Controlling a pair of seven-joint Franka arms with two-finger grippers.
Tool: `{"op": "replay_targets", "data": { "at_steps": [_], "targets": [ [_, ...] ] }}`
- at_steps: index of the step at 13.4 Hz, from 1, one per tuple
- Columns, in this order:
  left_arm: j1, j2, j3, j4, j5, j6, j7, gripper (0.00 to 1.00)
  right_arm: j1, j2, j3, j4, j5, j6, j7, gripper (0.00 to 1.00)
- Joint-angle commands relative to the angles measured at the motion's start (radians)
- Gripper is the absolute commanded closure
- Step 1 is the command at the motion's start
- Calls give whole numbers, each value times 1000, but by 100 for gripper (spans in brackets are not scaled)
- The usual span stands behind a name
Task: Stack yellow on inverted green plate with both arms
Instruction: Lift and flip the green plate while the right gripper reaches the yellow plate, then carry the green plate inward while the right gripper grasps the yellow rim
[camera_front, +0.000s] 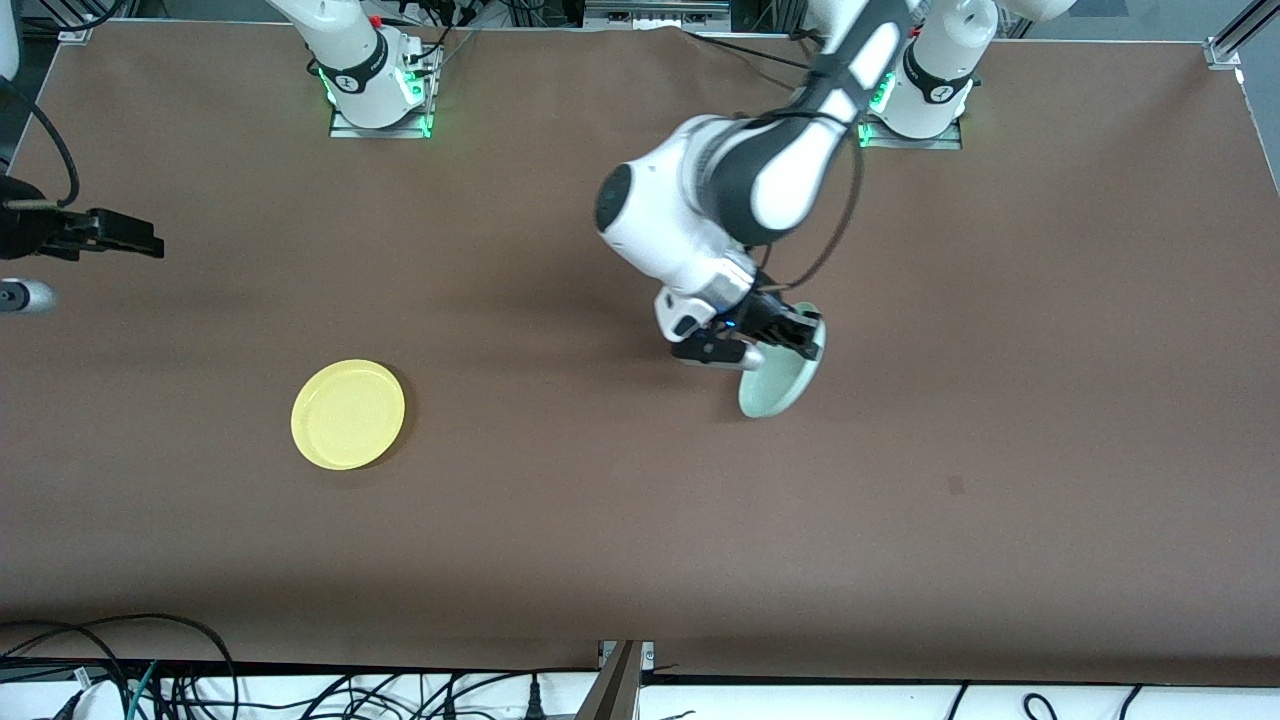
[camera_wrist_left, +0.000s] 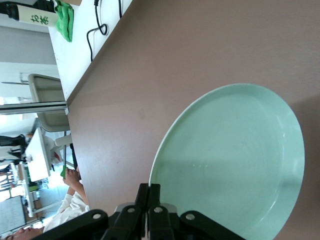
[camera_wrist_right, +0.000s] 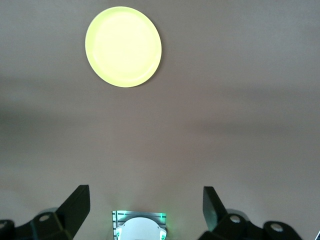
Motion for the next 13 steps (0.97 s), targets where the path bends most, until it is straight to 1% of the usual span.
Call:
{"op": "replay_targets", "data": {
  "at_steps": [1, 2, 4, 5, 7, 9, 11, 13],
  "targets": [
    [-67, 66, 22, 26, 59, -12, -108, 100, -24, 83, 4, 16, 1, 32, -12, 0],
    [-96, 78, 22, 26, 79, -11, -137, 100, -24, 122, 4, 16, 1, 59, -13, 0],
    [-141, 115, 24, 26, 160, -14, -176, 100, -24, 182, 4, 10, 20, 156, -12, 0],
    [-159, 139, 33, 33, 177, -17, -197, 100, -27, 221, 4, 4, 53, 190, -12, 0],
    [-173, 147, 39, 41, 194, -29, -202, 100, -55, 291, 4, 4, 124, 273, -12, 0],
    [-193, 155, 41, 41, 227, -32, -205, 100, -67, 354, 6, 3, 164, 344, -13, 0],
    [-216, 170, 42, 39, 250, -64, -214, 100, -69, 425, 6, -2, 165, 452, -30, 0],
    [-248, 196, 41, 38, 254, -67, -266, 100, -67, 462, 12, -29, 167, 539, -43, 0]
  ]
}}
